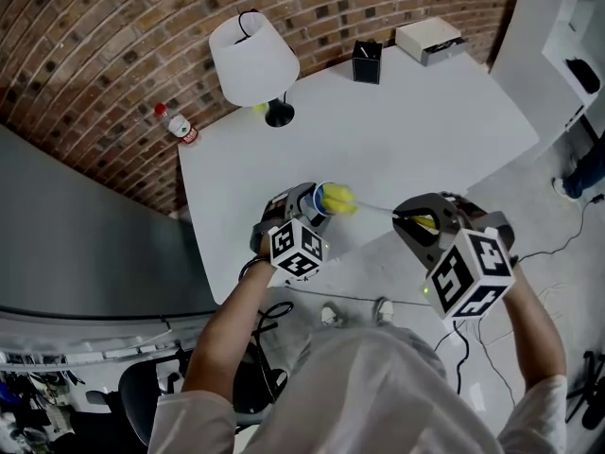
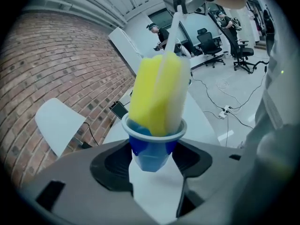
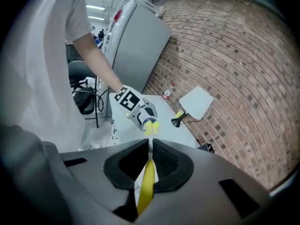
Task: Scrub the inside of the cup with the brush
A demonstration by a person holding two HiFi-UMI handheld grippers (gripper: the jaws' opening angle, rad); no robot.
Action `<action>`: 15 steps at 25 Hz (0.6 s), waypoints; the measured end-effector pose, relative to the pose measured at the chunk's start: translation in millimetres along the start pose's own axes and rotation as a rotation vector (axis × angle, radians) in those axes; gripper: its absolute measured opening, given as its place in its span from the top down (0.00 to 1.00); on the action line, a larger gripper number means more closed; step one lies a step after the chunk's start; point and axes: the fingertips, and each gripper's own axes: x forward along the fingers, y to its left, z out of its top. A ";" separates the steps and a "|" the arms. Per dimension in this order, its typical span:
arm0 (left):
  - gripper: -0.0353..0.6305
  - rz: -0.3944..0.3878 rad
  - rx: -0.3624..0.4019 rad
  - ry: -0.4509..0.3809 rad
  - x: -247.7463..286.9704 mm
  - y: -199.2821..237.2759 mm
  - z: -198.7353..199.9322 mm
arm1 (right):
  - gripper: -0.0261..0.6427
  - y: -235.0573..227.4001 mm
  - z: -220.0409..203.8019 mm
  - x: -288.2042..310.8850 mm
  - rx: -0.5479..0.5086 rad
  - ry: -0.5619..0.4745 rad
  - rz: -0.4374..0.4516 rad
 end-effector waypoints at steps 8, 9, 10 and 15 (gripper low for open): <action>0.53 -0.053 0.026 -0.008 1.9 -7.6 8.7 | 0.92 11.2 0.4 -2.5 -0.342 0.038 -0.039; 0.53 -0.060 0.030 -0.010 2.3 -8.2 10.1 | 0.92 12.4 0.6 -2.5 -0.389 0.047 -0.040; 0.53 -0.066 0.035 -0.011 2.7 -8.7 11.4 | 0.92 13.0 0.9 -2.5 -0.432 0.056 -0.042; 0.53 -0.086 0.079 -0.012 4.4 -15.5 15.6 | 0.92 19.4 -0.7 0.1 -0.580 0.089 -0.042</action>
